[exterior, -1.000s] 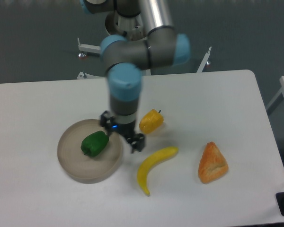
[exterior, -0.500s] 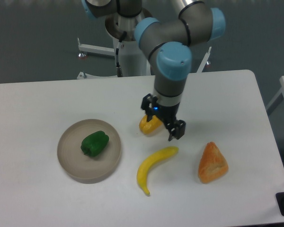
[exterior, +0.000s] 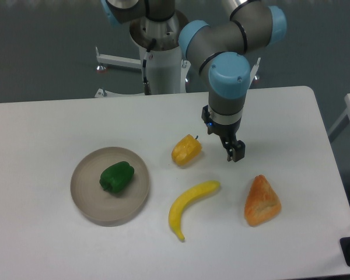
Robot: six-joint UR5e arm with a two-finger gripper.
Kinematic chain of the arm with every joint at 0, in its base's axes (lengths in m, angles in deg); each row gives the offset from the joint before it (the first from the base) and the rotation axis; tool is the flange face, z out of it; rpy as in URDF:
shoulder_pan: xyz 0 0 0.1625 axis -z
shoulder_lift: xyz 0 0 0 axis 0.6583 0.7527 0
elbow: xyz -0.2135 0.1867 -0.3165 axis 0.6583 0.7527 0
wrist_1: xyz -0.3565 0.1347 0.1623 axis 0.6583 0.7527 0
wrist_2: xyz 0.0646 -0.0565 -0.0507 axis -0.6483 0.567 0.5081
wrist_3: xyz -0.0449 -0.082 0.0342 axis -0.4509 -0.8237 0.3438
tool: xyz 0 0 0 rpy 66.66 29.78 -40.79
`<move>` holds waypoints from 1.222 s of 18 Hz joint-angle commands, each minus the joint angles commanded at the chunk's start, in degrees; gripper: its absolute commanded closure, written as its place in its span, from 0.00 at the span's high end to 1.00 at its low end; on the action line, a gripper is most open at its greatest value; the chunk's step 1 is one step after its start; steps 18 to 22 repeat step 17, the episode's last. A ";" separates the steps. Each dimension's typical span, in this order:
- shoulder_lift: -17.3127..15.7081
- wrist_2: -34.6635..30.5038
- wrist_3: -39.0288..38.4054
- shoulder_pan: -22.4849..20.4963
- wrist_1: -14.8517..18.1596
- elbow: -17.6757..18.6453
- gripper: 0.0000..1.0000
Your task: Place the green pepper on the plate
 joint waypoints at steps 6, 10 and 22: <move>0.44 0.79 0.00 0.00 -0.35 0.09 1.00; 0.53 3.25 0.00 -0.52 -0.44 0.00 1.00; 0.44 3.43 0.00 -0.97 -0.18 0.26 1.00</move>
